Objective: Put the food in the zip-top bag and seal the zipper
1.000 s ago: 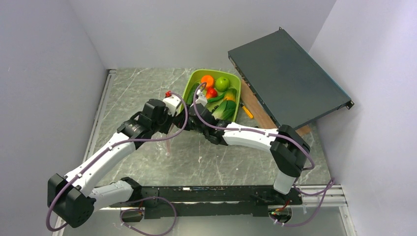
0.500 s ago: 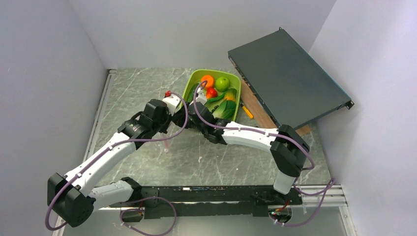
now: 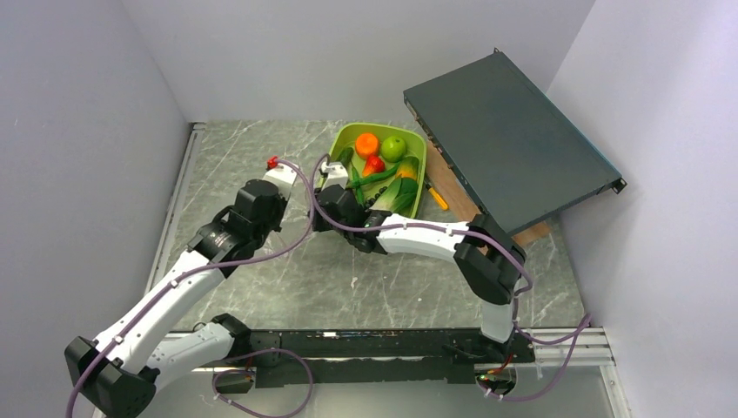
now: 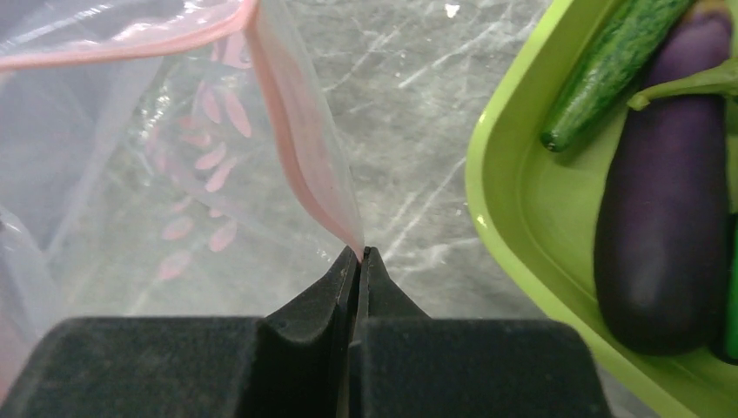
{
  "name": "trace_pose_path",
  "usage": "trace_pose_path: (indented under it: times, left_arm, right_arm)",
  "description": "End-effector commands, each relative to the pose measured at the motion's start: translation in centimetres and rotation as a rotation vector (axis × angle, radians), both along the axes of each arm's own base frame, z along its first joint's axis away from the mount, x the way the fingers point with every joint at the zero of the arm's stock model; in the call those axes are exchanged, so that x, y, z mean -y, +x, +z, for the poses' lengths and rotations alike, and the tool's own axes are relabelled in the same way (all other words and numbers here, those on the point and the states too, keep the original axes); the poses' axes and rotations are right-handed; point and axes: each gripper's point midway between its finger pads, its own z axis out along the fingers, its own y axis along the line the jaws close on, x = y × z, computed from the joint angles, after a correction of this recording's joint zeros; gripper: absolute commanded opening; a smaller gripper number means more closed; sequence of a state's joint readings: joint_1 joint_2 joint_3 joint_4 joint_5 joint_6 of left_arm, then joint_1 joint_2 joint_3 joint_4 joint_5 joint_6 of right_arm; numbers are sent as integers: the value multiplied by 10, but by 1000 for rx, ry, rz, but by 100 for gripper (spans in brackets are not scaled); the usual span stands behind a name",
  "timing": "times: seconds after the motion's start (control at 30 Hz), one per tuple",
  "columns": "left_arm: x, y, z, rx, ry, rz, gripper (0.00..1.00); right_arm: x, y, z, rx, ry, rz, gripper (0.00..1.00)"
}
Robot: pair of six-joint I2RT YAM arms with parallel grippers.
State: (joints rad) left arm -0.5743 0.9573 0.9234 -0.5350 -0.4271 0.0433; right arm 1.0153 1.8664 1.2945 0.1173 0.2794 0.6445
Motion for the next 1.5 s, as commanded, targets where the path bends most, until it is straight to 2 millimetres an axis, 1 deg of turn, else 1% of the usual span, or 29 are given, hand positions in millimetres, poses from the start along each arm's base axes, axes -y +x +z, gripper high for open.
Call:
trace_pose_path:
  times: [0.0,0.07,0.17,0.23,0.3,0.37,0.47,0.53,0.63,0.73,0.8,0.9,1.0,1.17,1.23,1.27,1.3,1.4,1.43,1.47]
  left_arm:
    - [-22,5,25,105,-46,110,0]
    - [-27,2,29,132,-58,118,0]
    - [-26,1,31,157,-51,85,0]
    - [-21,3,28,136,-51,56,0]
    - [-14,6,19,81,-48,30,1]
    - [-11,7,9,32,-33,24,2]
    - [-10,11,-2,-16,-1,31,6]
    - [-10,13,-3,-31,2,39,10]
    - [-9,11,-6,-36,-8,38,20]
    - [-10,13,-3,-12,-9,39,33]
    - [-10,11,-2,-20,-8,34,38]
    - [-9,10,-3,-24,-14,31,38]
    - [-7,10,-2,-18,-12,10,38]
    - [7,6,-2,-21,-62,-69,44]
    - [11,6,-1,-11,-66,-88,45]
    - [10,7,-1,-17,-61,-88,45]
    - [10,7,-3,-28,-54,-85,41]
    - [4,7,-7,-50,-29,-52,17]
    - [1,8,-7,-48,-20,-37,13]
    - [-3,8,-7,-43,-10,-15,2]
  right_arm:
    - [20,7,-3,102,-119,0,0]
    - [28,12,-10,102,-129,3,0]
    - [34,16,-9,56,-72,35,0]
    - [31,11,3,57,-28,69,0]
    - [18,-4,19,48,42,132,0]
    - [6,-18,39,28,128,176,0]
    - [-1,-25,63,-21,231,162,0]
    - [-3,-29,73,-45,279,153,0]
    - [-6,-31,76,-64,306,142,0]
    - [-4,-28,70,-78,293,115,0]
    - [-2,-30,72,-74,303,117,0]
    - [-2,-33,72,-84,330,120,0]
    - [-7,-33,76,-97,340,127,0]
    - [-15,-34,82,-119,393,144,0]
    - [-18,-32,83,-131,406,149,0]
    - [-20,-32,85,-139,416,159,0]
    - [-20,-31,85,-141,424,162,0]
    - [-19,-29,86,-138,436,156,0]
    - [-20,-28,85,-144,437,158,0]
    - [-22,-27,83,-154,437,165,0]
